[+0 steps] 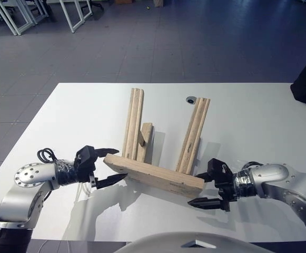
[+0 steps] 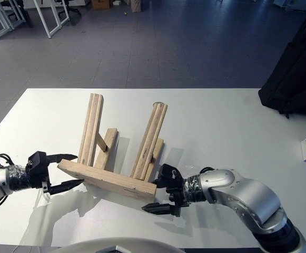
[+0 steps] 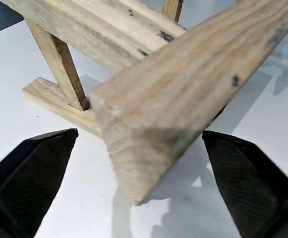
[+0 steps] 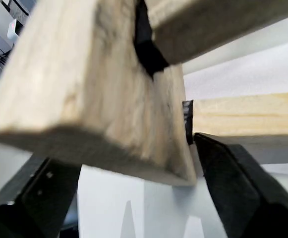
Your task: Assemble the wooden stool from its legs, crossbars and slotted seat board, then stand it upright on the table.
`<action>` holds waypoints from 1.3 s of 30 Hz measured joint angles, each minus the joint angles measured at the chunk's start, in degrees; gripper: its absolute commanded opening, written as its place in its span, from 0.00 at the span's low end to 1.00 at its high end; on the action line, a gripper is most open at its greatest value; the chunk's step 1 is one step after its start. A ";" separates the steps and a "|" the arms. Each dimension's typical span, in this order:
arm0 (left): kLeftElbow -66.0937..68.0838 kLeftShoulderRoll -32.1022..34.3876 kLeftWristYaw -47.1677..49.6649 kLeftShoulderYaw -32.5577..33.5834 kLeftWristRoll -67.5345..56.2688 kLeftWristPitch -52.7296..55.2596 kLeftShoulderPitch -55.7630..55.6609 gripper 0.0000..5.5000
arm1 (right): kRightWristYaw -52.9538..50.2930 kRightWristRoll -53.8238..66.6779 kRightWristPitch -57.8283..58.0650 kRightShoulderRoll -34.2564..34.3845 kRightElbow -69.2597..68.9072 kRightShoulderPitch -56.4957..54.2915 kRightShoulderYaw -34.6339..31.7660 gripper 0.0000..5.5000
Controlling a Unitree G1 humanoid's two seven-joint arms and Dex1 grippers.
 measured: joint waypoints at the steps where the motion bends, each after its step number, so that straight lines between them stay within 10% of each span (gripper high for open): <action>1: -0.57 0.44 -0.54 0.09 -2.06 2.39 0.00 0.72 | -0.44 -0.83 -0.66 -0.05 0.64 -0.03 0.53 0.56; 17: -3.16 7.21 -5.31 -1.66 -8.90 15.15 -2.24 0.39 | 8.05 -4.06 -6.53 -6.44 11.41 -6.56 2.83 0.33; 33: -6.54 10.65 5.83 1.33 -15.99 41.38 -19.21 0.39 | -1.95 4.29 17.02 4.86 17.24 -21.60 -10.41 0.33; 39: -0.23 11.27 -3.13 4.01 -26.54 47.51 -24.22 0.62 | -1.88 19.15 25.34 5.34 23.93 -24.96 -12.09 0.33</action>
